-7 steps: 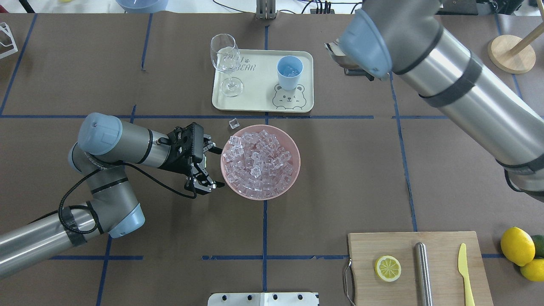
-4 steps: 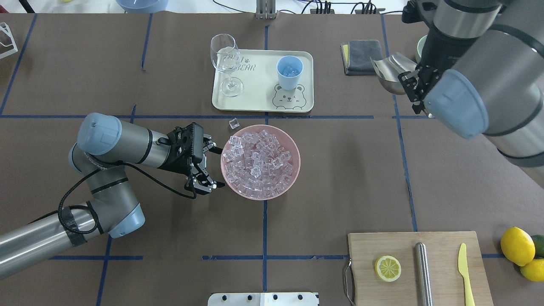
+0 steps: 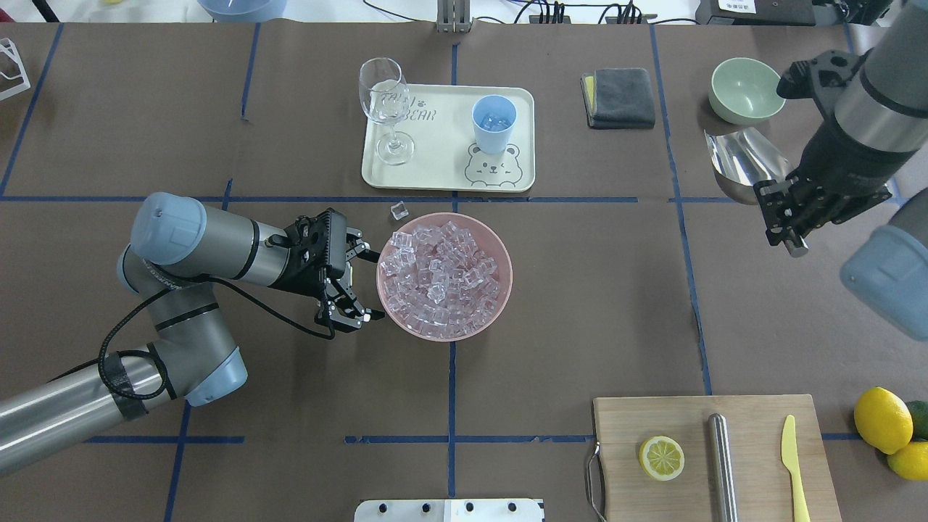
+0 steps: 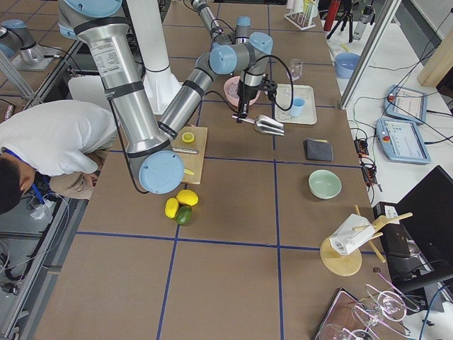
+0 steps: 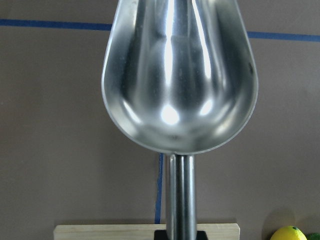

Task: Put ice in cup with scoop
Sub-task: 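Carry the empty scoop with the right gripper back toward its table spot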

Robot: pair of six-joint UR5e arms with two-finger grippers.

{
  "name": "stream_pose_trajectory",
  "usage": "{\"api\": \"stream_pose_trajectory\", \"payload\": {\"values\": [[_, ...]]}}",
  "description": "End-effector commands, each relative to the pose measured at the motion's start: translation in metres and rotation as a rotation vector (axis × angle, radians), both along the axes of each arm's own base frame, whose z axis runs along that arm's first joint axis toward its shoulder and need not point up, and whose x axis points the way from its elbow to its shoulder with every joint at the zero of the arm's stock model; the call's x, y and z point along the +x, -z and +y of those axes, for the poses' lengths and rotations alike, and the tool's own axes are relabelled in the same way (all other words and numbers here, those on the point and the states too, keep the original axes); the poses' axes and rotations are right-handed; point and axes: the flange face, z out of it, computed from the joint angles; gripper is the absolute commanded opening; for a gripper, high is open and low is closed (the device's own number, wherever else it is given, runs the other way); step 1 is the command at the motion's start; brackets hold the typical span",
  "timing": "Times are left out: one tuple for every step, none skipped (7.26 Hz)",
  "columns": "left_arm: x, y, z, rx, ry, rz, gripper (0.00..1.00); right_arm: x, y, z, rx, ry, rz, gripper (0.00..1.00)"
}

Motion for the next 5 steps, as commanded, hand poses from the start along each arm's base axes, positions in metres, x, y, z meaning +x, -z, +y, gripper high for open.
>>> {"api": "stream_pose_trajectory", "payload": {"values": [[0.0,0.001,0.0,0.001,0.0,0.002,1.0,-0.005,-0.057,0.035,0.015,-0.052,-0.054,0.0],[0.0,0.001,0.0,0.001,0.0,0.002,1.0,-0.011,-0.077,0.052,0.017,-0.066,-0.077,0.0],[0.0,0.0,0.0,0.0,0.0,0.0,1.0,-0.021,-0.096,0.067,0.04,-0.08,-0.079,0.0],[0.001,0.001,0.001,0.0,-0.001,0.001,1.0,-0.043,-0.106,0.073,0.046,-0.105,-0.076,0.0],[0.001,0.0,0.001,0.0,-0.001,0.0,1.0,-0.063,-0.117,0.08,0.055,-0.101,-0.045,0.0]]}}
